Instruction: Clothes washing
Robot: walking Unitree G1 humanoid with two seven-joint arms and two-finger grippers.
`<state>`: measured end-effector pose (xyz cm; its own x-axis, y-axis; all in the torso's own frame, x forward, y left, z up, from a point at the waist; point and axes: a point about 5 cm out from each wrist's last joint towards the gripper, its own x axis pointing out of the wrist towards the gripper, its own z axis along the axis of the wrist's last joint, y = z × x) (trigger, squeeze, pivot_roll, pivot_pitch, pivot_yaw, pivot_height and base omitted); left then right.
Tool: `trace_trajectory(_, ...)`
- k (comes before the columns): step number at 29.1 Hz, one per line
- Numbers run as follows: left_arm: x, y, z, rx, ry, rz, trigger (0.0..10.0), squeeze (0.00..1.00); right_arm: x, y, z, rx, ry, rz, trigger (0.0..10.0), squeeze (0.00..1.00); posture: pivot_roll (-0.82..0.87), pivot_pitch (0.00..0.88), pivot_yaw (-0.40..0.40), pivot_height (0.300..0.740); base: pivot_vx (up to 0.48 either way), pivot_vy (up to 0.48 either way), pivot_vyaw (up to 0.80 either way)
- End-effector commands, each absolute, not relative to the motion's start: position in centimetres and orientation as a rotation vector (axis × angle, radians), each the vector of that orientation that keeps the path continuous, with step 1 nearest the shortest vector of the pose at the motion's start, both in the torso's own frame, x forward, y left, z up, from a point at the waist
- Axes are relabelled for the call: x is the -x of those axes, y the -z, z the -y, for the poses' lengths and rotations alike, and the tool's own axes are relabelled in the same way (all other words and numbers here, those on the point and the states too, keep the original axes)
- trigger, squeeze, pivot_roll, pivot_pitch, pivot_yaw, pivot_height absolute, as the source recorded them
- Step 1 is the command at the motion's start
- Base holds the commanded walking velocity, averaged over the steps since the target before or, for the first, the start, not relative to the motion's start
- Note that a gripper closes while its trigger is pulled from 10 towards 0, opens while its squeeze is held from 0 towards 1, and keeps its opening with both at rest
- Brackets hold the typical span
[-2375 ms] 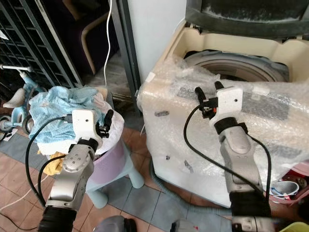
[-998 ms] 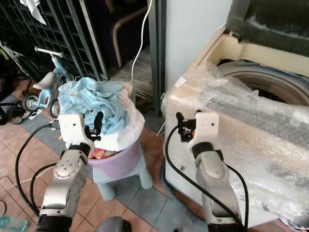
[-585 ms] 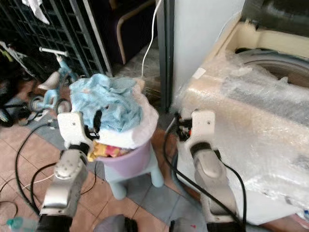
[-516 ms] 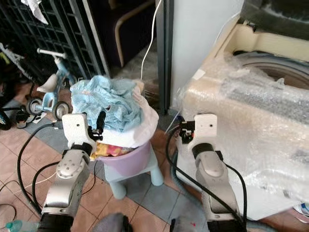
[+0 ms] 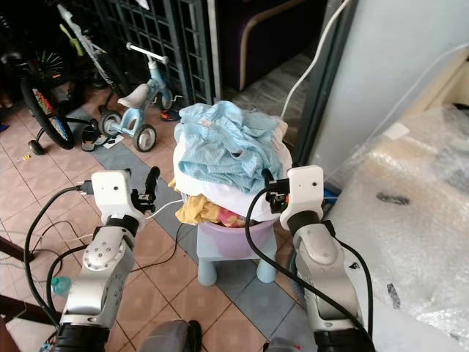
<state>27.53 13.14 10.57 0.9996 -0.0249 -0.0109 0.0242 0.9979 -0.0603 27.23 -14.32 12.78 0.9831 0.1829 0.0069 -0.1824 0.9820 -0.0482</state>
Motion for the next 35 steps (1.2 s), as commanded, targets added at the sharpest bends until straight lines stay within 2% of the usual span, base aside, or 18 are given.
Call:
trace_trajectory(1, -27.6, -10.7, -13.1, 0.060, 0.009, -0.007, 10.0, 0.00, -27.3, -12.6, 14.6, 0.050, -0.186, 0.006, 10.0, 0.00, -0.06, 0.078, 0.051, 0.740, 0.368, 0.000, 0.00)
trace_trajectory(13, -27.4, -10.5, -13.2, 0.062, 0.017, -0.013, 10.0, 0.00, -27.6, -12.7, 14.5, 0.090, -0.188, 0.014, 10.0, 0.00, -0.06, 0.080, 0.044, 0.740, 0.393, 0.000, 0.00)
trace_trajectory(19, -27.2, -10.5, -13.0, 0.072, 0.018, -0.020, 10.0, 0.00, -27.7, -12.2, 14.7, 0.125, -0.197, -0.004, 10.0, 0.00, -0.05, 0.084, 0.035, 0.740, 0.000, 0.000, 0.00)
trace_trajectory(28, -27.3, -10.6, -13.1, 0.077, -0.001, -0.024, 10.0, 0.00, -28.0, -11.6, 14.0, 0.179, -0.451, -0.064, 10.0, 0.00, -0.04, 0.109, 0.041, 0.740, 0.000, 0.000, 0.00)
trace_trajectory(35, -27.0, -10.7, -13.6, 0.070, 0.006, -0.034, 10.0, 0.00, -30.1, -12.7, 14.5, 0.209, -0.567, -0.060, 10.0, 0.00, -0.01, 0.110, 0.043, 0.740, 0.000, 0.000, 0.00)
